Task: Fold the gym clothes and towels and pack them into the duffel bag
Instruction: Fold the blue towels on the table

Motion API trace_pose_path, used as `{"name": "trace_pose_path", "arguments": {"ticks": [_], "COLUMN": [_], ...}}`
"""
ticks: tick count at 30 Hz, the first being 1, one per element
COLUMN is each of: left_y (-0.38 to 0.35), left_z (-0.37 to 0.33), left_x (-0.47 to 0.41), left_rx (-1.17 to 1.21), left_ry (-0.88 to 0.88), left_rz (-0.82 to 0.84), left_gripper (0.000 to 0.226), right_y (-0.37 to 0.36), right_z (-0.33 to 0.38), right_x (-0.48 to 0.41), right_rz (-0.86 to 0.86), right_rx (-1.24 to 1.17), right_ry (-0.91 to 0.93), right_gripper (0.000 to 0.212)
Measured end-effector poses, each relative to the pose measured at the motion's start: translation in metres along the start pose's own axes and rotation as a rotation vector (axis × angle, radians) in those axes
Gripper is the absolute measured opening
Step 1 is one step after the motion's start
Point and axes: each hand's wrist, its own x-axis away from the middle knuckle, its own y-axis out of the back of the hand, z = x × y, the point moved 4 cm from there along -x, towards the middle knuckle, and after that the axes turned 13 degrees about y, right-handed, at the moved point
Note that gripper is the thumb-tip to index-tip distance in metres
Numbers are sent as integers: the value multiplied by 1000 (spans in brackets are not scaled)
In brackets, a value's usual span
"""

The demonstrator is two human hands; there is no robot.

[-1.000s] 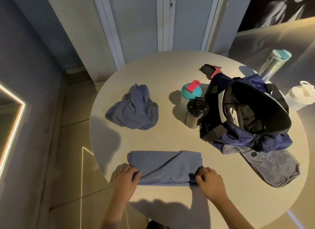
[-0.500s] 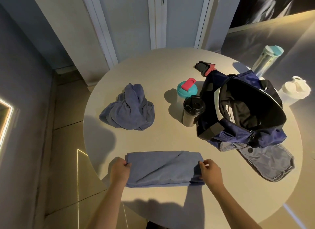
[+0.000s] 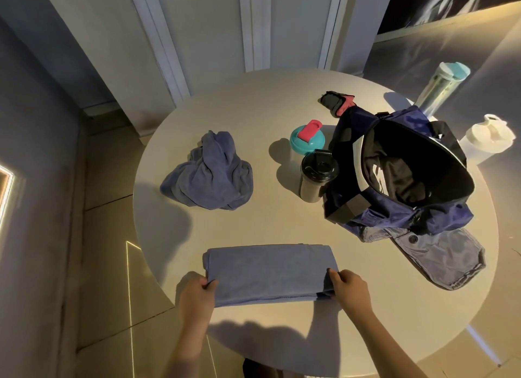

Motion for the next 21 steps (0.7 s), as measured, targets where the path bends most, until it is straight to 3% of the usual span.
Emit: {"name": "trace_pose_path", "arguments": {"ticks": [8,13,15,18,21], "left_y": [9,4,2,3,-1], "left_z": [3,4,-7,-41,-56], "left_x": [4,3,3,1,-15], "left_rx": [68,-128,-229,-202,-162], "left_ry": [-24,-21,-98,-258,-169], "left_rz": [-6,-32,-96,-175,-128], "left_gripper": [37,22,24,32,25], "right_y": [1,-2,-1,-1,-2], "right_z": [-5,5,14,26,34], "right_x": [13,15,9,-9,-32], "right_rz": [13,1,-61,-106,-65], "right_rx": [-23,117,172,72,-78], "right_ry": [36,113,130,51,-53], "right_gripper": [50,36,35,41,42]}}
